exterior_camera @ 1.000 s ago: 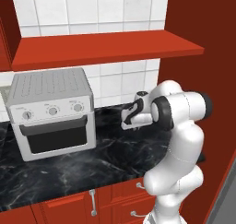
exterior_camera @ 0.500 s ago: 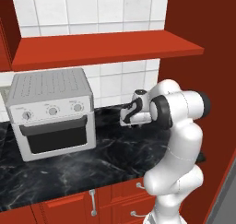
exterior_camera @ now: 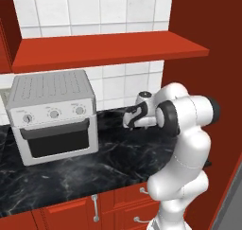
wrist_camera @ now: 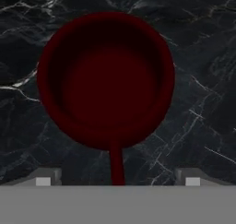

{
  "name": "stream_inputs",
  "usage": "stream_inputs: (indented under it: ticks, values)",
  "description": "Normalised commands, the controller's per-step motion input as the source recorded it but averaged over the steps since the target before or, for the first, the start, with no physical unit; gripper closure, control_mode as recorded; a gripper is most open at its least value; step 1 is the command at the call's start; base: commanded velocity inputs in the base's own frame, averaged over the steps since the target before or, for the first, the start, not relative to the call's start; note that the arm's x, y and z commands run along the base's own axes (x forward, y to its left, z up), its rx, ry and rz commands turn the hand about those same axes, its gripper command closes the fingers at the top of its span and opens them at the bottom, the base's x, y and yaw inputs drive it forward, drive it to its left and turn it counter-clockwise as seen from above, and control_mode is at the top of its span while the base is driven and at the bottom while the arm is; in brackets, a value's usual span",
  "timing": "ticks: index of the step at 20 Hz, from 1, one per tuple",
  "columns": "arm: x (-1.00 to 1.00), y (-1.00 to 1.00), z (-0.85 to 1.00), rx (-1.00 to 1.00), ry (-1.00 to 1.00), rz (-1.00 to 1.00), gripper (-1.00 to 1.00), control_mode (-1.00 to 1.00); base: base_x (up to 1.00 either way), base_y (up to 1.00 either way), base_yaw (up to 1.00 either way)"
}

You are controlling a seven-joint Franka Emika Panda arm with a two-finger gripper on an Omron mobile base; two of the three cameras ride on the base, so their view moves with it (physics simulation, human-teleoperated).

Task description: Clear the mugs and bowl far away from the sink.

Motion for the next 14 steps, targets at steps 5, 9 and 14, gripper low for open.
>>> stream_inputs:
  ticks: [5,9,14]
  values:
    - [-0.60,-0.11,0.52,0.07,0.05,-0.07,-1.00,-1.00,0.00,0.00,0.00]
    - [-0.77,-0.25,0.54,0.13,0.26,-0.01,-1.00,-1.00,0.00,0.00,0.00]
    - [-0.80,-0.12,0.59,0.08,0.27,0.00,-1.00,-1.00,0.00,0.00,0.00]
